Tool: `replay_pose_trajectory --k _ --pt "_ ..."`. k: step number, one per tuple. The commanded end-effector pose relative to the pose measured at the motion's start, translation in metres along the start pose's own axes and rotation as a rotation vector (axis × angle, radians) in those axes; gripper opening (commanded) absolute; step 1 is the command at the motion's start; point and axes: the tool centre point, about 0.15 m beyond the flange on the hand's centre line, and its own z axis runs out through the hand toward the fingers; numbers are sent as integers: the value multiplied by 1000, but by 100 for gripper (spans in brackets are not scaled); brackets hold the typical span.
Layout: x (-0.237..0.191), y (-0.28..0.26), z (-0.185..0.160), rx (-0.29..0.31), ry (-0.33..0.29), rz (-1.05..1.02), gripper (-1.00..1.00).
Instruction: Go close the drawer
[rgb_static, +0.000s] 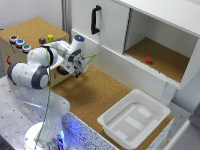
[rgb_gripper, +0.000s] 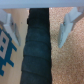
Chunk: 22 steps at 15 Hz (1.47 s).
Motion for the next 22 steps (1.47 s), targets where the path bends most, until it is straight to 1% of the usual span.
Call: replay_pose_trajectory --k 1,6,10,15,22 --pt "10 -4 0 -14 -27 -7 -100" --pt "6 -5 -7 -44 -26 -13 -100" --pt "8 -16 2 -62 -49 -31 -100" --pt "15 -43 21 -47 -77 -65 -100" --pt "22 -85 39 -24 -65 -77 -100"
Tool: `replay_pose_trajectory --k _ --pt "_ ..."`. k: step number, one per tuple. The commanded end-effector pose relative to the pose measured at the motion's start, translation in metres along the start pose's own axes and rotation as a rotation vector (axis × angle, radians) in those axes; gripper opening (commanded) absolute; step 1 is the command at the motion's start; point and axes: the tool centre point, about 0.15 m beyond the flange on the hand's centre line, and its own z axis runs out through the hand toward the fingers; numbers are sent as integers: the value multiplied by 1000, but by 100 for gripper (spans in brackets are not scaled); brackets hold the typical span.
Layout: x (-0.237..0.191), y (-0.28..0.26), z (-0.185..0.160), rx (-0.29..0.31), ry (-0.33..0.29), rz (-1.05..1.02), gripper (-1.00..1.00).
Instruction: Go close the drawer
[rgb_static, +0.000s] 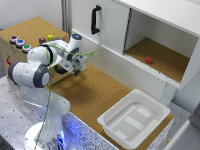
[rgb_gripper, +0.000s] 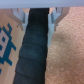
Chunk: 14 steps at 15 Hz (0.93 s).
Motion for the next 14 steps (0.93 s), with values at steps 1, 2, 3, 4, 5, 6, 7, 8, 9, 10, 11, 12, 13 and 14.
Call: replay_pose_trajectory --k 1,2,3,4,5,6,7,8,9,10,11,12,13,14 --pt "24 -45 33 -16 -56 -10 -100" --pt "25 -50 35 -13 -53 -11 -100" --pt "26 -57 37 -8 -52 -15 -100" --pt "27 -63 39 -2 -49 -17 -100" --pt "27 -69 42 4 -46 -19 -100" --pt "28 -77 45 11 -46 -24 -100" --pt "28 -84 48 16 -45 -25 -100" --pt "27 -90 50 23 -43 -28 -100" --pt "27 -94 51 26 -42 -28 -100" --pt "27 -99 53 29 -42 -30 -100" --pt "26 -104 54 34 -40 -28 -100" --pt "25 -110 54 40 -38 -31 -100" --pt "23 -116 54 44 -34 -33 -100" --pt "22 -122 54 49 -29 -36 -100"
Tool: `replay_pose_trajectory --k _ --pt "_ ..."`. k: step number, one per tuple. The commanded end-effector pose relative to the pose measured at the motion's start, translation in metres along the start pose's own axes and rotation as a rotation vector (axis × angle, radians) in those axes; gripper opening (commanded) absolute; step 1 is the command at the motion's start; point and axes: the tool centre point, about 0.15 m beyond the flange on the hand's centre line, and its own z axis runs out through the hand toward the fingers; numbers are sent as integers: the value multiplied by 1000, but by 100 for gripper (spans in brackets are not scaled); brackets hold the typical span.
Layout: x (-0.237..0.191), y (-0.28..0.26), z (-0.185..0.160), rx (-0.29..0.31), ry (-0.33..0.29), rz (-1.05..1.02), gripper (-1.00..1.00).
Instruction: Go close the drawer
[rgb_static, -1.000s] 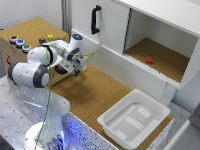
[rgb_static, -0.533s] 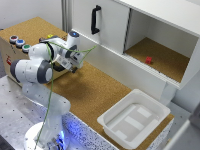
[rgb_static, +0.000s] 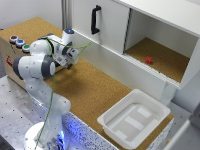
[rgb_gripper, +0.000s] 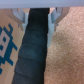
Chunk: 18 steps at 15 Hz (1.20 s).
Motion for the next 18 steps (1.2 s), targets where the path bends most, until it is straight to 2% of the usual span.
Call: replay_pose_trajectory --k 1,2,3,13,16,18 --pt "10 -40 36 21 -25 -13 -100" --pt "9 -44 37 24 -23 -11 -100" --pt "8 -49 35 21 -12 -1 100" --pt "-8 -70 -18 13 135 19 100" --pt "-11 -76 -36 -1 169 5 100" --pt "-15 -81 -54 -41 197 -11 100"
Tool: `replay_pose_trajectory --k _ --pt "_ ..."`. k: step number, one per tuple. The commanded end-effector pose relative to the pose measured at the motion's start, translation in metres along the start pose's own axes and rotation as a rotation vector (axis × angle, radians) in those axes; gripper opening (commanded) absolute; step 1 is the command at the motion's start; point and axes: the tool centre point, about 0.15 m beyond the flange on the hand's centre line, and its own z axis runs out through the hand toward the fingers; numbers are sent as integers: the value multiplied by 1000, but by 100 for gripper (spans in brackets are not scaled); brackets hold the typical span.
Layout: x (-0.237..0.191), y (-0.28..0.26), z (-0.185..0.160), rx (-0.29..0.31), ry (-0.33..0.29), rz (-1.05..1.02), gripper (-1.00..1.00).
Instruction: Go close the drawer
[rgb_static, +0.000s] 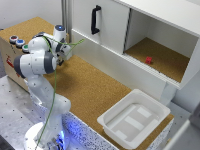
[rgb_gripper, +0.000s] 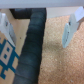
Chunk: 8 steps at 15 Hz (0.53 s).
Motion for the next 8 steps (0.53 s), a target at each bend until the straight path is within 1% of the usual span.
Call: replay_pose_trajectory --k 1,5,7,8 --pt "-13 -18 -41 -105 87 -19 100" --pt "-12 -27 -76 -253 115 -58 100" --pt "-10 -26 -94 -297 134 -64 100" --pt "-9 -25 -99 -309 131 -71 100"
